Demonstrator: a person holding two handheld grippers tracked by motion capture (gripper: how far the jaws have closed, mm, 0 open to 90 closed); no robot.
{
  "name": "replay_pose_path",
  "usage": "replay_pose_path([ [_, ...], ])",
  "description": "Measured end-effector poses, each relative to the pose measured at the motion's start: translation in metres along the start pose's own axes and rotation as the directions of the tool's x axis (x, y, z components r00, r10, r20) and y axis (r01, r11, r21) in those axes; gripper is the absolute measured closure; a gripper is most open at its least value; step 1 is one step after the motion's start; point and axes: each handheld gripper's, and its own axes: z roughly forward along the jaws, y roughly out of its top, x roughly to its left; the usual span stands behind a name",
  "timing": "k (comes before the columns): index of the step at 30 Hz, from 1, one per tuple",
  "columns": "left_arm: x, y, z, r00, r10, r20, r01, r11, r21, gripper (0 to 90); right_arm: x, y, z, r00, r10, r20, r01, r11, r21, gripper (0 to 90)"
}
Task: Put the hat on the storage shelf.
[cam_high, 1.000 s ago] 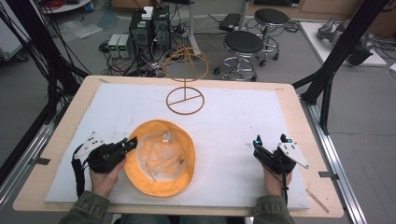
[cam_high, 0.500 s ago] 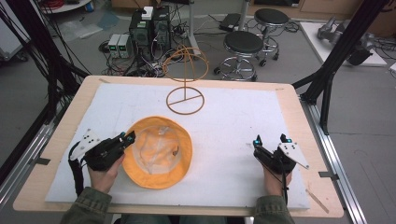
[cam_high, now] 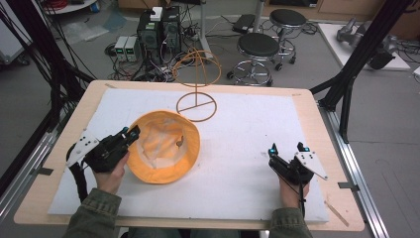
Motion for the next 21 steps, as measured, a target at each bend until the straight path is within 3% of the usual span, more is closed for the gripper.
replay_pose_path([
  [11,0.006,0.028,0.007,0.9969,0.046,-0.063,-0.05,0.9963,-0.07,86.9,0.0,0.001,-0.001,1.0,0.002,0.004,-0.002,0.9999,-0.011,12.1],
  [21,0.017,0.054,0.012,0.9889,0.088,-0.12,-0.101,0.9894,-0.104,86.9,-0.001,0.001,-0.002,0.9999,0.003,0.016,-0.002,0.9998,-0.021,12.2],
])
